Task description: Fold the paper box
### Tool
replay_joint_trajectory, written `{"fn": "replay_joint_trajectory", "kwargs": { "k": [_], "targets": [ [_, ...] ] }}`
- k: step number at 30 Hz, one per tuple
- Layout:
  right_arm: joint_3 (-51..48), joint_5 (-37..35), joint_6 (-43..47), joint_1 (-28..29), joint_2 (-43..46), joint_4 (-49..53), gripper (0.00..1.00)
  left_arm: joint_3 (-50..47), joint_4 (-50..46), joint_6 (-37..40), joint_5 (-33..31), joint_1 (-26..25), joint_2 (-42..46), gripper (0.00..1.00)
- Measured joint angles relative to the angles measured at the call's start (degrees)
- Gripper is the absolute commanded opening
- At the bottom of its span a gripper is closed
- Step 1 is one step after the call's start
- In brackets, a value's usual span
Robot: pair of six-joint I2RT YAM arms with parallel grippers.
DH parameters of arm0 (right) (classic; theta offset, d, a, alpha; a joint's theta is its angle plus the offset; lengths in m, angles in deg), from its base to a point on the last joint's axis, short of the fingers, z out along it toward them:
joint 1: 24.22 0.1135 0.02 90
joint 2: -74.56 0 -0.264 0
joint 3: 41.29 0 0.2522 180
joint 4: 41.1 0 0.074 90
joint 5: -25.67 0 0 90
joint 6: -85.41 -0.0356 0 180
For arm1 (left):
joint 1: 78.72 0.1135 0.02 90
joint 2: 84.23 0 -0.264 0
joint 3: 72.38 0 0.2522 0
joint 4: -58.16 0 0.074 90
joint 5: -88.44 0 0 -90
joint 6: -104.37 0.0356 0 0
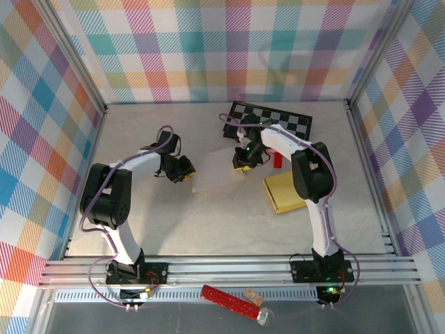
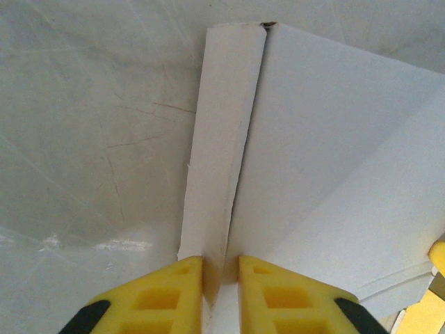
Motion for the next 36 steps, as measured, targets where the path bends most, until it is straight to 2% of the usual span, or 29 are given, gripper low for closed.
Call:
{"fn": "replay_joint_trajectory", "kwargs": {
  "k": [4,15,24,28,36],
  "targets": [
    [-1.0,0.2,-0.1,0.0,0.5,-0.8,0.29,-0.2,0.3,0.2,0.2,0.2,0.0,0.13],
    [-8.2,5.3,-0.5,-2.6,3.4,-5.4,0.52,-1.6,1.9,2.7,0.4,0.2,0.8,0.06],
    [-9.4,9.8,-0.3,-5.0,3.5,-7.8,0.61,-2.7,3.2,3.1,0.6,0.2,1.3,0.0],
    [-9.4,11.6,0.1,-5.4,3.5,-8.8,0.69,-2.8,3.3,3.6,0.6,0.2,1.4,0.0],
    [-8.1,15.1,1.7,-5.5,3.5,-8.4,0.73,-5.7,4.6,4.9,0.9,0.7,3.5,0.0]
  ]
}}
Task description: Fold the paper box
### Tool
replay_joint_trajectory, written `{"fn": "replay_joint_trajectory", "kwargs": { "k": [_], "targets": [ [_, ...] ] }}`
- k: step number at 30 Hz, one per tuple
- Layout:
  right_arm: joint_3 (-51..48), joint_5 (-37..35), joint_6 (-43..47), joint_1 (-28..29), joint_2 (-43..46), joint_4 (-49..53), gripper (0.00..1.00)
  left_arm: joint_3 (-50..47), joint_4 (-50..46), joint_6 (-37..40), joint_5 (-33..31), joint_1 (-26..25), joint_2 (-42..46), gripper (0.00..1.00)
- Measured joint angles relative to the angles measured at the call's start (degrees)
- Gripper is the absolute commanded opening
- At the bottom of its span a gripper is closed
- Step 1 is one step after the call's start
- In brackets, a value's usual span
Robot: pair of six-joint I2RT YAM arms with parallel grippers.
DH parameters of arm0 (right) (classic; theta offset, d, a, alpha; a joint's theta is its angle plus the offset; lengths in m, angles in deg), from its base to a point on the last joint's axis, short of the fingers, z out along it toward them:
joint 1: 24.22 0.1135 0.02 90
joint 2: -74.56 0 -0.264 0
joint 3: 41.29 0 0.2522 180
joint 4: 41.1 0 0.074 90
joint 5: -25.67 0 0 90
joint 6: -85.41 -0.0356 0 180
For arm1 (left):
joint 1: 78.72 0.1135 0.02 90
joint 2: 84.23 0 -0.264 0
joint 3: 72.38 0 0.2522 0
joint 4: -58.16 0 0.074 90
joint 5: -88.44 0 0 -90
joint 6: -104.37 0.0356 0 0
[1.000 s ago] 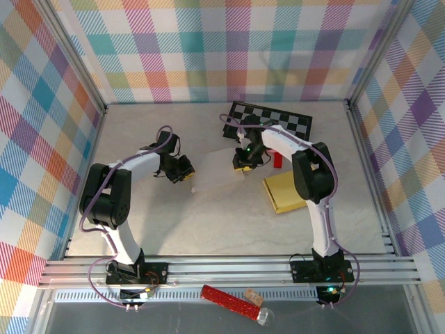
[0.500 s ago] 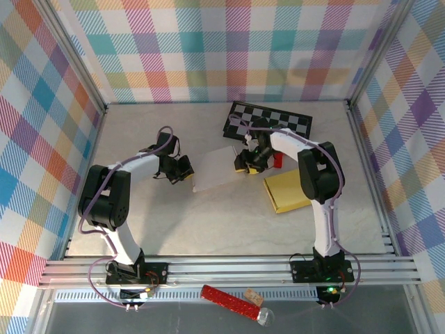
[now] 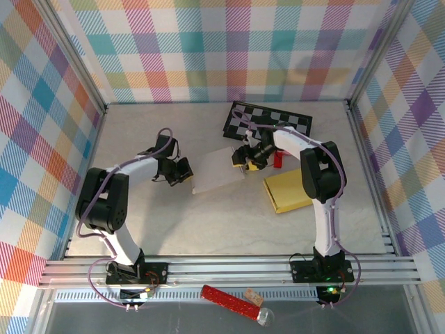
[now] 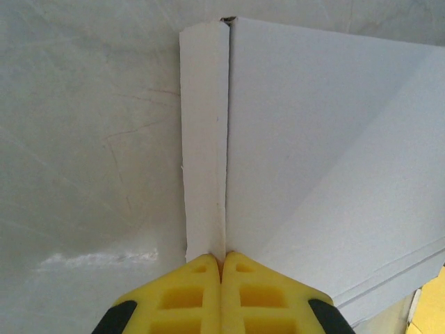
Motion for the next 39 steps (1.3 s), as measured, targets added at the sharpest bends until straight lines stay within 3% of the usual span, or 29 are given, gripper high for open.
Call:
{"fn": "replay_joint_trajectory", "kwargs": {
  "k": [18,28,39],
  "targets": [
    [2.2,9.1,1.0,0.0,-2.3,-0.2,0.74,-6.9,5.4,1.6,6.0,4.8,3.0,0.0],
    [0.4,19.8,-5.4,0.8,-3.6,-8.6,0.59,-7.0,5.7,1.6,6.5,5.0,3.0,0.0],
    [-0.4,22.9,-12.6,0.8,-3.6,-13.6,0.4,-5.6,3.9,1.6,6.5,5.2,2.4,0.07]
  ]
}}
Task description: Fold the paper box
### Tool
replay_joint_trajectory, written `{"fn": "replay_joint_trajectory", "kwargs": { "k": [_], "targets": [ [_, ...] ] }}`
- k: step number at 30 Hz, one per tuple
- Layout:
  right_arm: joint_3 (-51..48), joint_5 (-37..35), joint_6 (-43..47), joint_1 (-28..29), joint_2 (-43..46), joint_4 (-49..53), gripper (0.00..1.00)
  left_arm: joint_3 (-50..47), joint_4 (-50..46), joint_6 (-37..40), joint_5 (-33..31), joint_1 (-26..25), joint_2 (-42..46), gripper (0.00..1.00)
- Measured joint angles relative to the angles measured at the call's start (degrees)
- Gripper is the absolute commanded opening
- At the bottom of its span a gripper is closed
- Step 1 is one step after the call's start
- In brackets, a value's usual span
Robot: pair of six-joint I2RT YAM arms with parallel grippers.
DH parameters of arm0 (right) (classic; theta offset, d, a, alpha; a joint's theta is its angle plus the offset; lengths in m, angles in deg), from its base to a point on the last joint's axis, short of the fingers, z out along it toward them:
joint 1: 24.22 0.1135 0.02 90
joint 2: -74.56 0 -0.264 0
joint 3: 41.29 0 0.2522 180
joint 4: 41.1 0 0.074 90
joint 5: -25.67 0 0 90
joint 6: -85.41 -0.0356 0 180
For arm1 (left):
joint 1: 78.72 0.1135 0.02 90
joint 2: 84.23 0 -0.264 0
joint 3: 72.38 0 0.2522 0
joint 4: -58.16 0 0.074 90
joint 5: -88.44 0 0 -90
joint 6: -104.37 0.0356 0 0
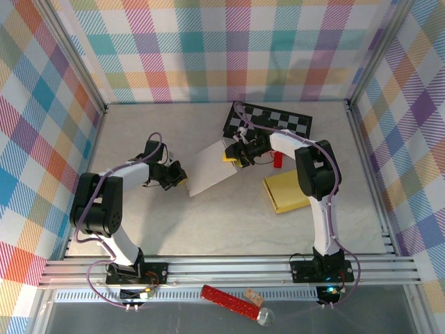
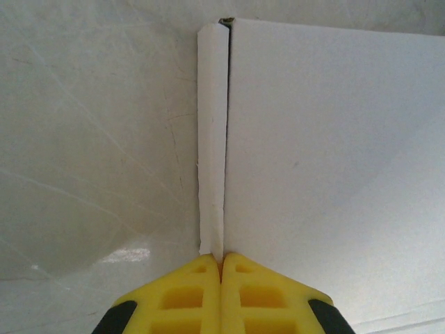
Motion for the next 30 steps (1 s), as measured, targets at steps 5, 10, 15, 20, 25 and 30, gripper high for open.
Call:
{"fn": "replay_joint_trajectory", "kwargs": {
  "k": [5,10,15,20,25,30],
  "targets": [
    [0.0,0.5,-2.0,0.1,0.0,-0.6,0.35,1.2,-1.4,0.8,-0.8,0.0,-0.1,0.16],
    [0.1,1.2,-5.1,0.3,0.0,-0.5,0.31,1.3,-2.8,2.9,-3.5,-0.3,2.8,0.22],
    [0.1,2.3,-10.5,-0.2,0.0,0.4,0.3,1.4,-2.5,9.0,-6.5,-3.4,12.9,0.3],
    [0.1,3.0,-18.2,-1.3,0.3,1.8,0.3,1.9,-2.4,21.2,-5.6,-10.2,21.6,0.37],
    [-0.6,4.0,-26.6,-3.1,2.0,5.5,0.31,6.6,-9.8,36.8,-7.1,-19.5,22.9,0.41],
    [-4.0,4.3,-33.9,-4.0,5.7,8.3,0.32,8.8,-16.4,49.2,-13.7,-25.4,22.5,0.45]
  ]
}}
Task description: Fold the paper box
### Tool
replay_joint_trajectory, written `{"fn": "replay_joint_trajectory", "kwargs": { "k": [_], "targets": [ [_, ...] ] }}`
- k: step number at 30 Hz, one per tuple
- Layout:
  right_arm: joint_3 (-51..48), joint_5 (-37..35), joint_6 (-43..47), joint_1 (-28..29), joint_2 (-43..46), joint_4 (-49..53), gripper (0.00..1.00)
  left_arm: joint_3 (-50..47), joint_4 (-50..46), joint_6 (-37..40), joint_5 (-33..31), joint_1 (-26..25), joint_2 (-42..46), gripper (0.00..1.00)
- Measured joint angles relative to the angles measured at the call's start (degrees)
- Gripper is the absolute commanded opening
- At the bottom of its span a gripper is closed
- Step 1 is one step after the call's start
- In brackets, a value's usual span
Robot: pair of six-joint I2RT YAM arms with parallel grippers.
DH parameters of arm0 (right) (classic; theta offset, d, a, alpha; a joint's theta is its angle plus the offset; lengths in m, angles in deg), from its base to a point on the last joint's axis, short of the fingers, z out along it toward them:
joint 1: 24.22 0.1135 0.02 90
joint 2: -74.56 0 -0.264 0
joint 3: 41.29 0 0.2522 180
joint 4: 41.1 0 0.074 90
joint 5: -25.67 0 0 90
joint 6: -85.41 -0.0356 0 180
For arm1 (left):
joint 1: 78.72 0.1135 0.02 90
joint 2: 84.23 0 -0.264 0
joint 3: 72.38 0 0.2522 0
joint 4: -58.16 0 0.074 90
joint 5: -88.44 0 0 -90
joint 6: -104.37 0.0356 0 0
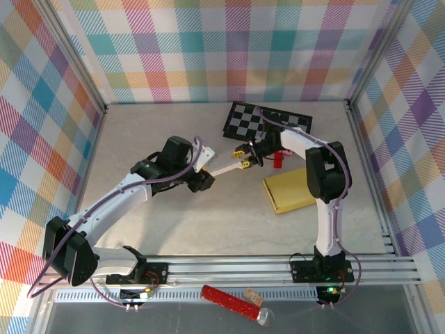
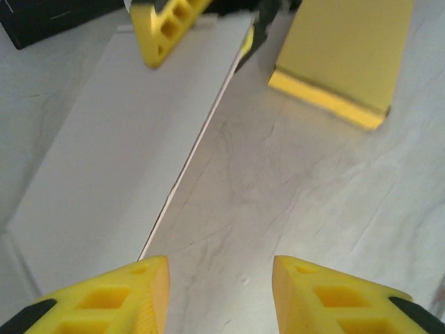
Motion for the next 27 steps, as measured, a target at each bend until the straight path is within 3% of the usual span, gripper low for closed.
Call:
{"fn": "replay_joint_trajectory", "kwargs": {
  "k": [8,27],
  "targets": [
    [-2.4,1.4,-4.8,-0.1,1.6,4.2,0.32,0.0,-2.9,10.2,-10.4,-2.2,-3.5,0.47],
    [-6.7,3.7,-11.0,-0.1,3.4,6.1,0.29,0.1,-2.8,17.5,-12.9,-3.8,-8.1,0.47]
  ]
}}
